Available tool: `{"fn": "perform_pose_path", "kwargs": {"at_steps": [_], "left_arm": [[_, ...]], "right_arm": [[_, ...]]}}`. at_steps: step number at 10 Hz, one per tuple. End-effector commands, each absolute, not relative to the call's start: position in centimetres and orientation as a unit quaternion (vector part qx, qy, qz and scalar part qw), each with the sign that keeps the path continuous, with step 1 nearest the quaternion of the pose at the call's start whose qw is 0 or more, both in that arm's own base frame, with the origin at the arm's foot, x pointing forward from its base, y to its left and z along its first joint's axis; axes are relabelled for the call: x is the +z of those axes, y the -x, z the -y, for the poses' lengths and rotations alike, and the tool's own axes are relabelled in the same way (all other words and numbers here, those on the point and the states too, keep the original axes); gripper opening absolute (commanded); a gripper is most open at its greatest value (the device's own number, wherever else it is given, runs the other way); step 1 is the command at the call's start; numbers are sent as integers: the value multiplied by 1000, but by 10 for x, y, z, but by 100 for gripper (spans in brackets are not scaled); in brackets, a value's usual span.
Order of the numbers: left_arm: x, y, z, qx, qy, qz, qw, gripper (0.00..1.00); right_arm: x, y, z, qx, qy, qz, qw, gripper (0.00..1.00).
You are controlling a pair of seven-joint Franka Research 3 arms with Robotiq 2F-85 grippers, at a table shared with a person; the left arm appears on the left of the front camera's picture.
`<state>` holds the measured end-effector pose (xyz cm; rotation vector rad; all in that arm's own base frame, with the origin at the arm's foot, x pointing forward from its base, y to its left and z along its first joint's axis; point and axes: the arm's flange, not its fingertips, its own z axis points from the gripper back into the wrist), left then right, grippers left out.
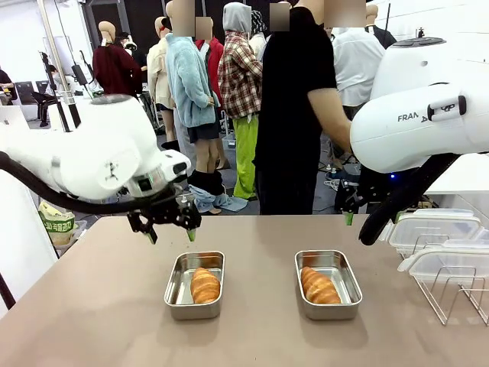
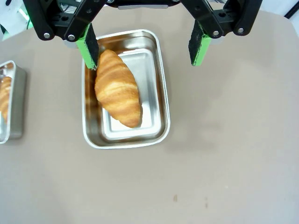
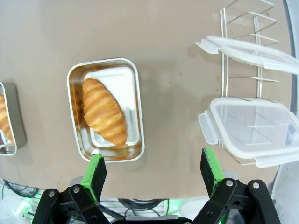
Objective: Place the bread in airtight containers.
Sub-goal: Pick up one Airtight Container lid and hand it to the human.
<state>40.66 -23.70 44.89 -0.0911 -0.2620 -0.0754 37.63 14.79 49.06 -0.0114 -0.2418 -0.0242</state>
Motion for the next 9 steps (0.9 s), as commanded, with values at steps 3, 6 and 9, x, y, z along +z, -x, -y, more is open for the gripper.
{"fn": "perform_pose_path", "kwargs": {"at_steps": [3, 6, 9], "left_arm": [[495, -393, 222, -78, 64, 154, 983, 100], [503, -382, 217, -79, 70, 163, 981, 100], [504, -380, 219, -83, 82, 160, 980, 100]], "right_arm": [[491, -376, -149, -11, 5, 121, 993, 100], [491, -376, -149, -11, 5, 121, 993, 100], [491, -376, -149, -11, 5, 121, 993, 100]]}}
